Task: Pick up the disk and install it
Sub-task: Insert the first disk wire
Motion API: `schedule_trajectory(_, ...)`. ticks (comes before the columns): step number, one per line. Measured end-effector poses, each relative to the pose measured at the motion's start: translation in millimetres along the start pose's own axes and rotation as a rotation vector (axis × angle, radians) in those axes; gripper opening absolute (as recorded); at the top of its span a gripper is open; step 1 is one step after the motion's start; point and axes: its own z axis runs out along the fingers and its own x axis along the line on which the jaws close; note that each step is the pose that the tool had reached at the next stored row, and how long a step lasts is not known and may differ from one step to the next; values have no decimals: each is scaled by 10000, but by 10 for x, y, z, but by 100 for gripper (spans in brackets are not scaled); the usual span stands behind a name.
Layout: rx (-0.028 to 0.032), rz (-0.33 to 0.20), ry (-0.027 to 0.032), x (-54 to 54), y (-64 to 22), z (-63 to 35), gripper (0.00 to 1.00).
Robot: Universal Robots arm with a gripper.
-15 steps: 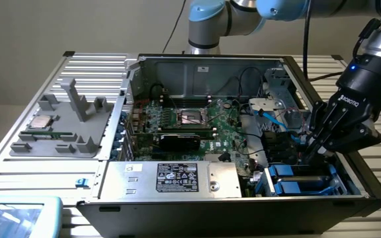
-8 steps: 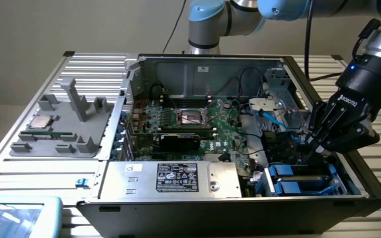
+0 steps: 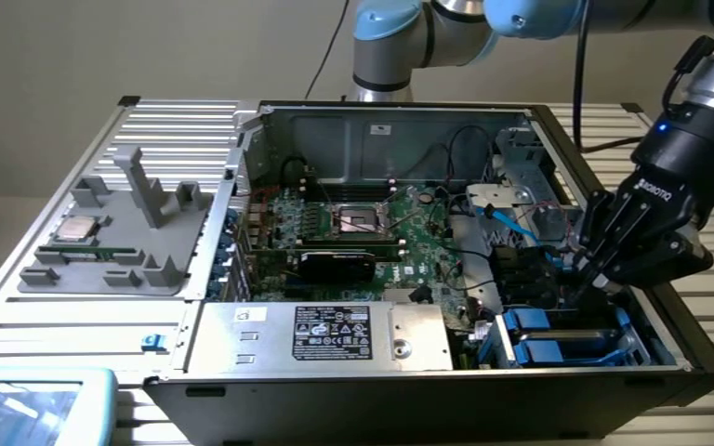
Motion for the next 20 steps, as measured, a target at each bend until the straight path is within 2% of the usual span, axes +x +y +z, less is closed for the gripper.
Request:
schedule_trajectory(9, 1, 0, 4, -12, 19, -1, 16)
schedule_trajectory(12, 3, -11, 27, -14, 21, 0, 16)
schedule_trajectory(14, 8, -31, 72, -15, 23, 2, 16)
schedule_trajectory(20, 29, -110, 256, -36, 41, 16, 16)
